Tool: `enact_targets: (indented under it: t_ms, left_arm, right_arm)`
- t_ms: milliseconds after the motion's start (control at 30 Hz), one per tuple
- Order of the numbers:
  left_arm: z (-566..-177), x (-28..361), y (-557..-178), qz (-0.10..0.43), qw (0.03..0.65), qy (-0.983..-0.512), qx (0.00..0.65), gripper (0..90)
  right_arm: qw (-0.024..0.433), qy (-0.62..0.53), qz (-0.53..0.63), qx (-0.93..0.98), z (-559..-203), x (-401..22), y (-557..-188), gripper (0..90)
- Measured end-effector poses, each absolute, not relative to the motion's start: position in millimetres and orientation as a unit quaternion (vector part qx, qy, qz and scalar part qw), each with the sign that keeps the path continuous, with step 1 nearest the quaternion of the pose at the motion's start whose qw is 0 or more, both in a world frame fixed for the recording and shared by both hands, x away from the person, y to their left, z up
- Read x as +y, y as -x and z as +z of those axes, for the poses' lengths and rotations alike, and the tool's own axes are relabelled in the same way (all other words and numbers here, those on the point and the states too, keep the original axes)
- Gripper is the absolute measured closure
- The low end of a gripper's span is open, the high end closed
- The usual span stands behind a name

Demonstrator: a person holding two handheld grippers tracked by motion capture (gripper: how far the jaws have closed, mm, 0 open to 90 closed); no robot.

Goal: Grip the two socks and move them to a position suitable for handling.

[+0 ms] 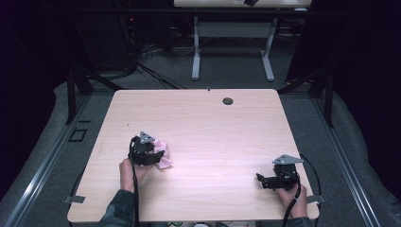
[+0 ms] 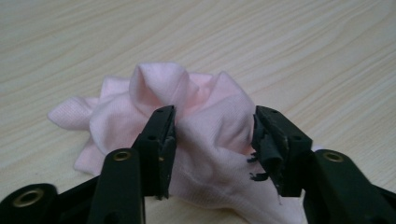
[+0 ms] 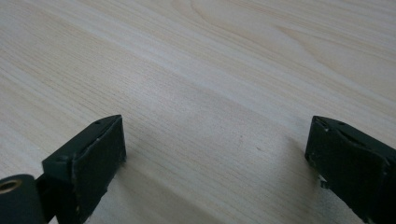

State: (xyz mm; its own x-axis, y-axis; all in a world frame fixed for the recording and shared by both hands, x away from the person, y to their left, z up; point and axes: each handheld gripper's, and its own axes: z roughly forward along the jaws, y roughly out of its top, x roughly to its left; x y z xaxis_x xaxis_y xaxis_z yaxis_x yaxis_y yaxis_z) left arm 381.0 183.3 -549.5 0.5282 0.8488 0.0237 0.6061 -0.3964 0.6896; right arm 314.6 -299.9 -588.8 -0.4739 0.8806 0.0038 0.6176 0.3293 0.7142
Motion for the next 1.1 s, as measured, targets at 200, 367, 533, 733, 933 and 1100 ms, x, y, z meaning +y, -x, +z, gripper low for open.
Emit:
enact_targets:
  t_ms: [200, 367, 533, 733, 933, 1100]
  left_arm:
    - [-560, 180, -380, 0.177, 0.299, -0.828, 0.44, 76.5]
    - [-556, 182, -374, 0.184, 0.319, -0.824, 0.431, 85.5]
    - [-540, 184, -362, 0.194, 0.343, -0.821, 0.414, 85.5]
    - [-519, 182, -342, 0.205, 0.38, -0.816, 0.385, 85.3]
    - [-501, 167, -323, 0.194, 0.406, -0.822, 0.348, 85.3]
    - [-496, 147, -307, 0.179, 0.421, -0.832, 0.316, 85.3]
  right_arm:
    - [0.197, -0.474, 0.334, 0.791, -589, -300, -315, 4.5]
    - [0.199, -0.475, 0.334, 0.79, -589, -300, -315, 4.9]
    - [0.198, -0.475, 0.336, 0.789, -589, -300, -315, 5.1]
    - [0.197, -0.473, 0.334, 0.791, -589, -301, -315, 5.5]
    - [0.198, -0.474, 0.334, 0.79, -589, -301, -314, 5.8]
    - [0.199, -0.474, 0.332, 0.791, -588, -301, -315, 5.9]
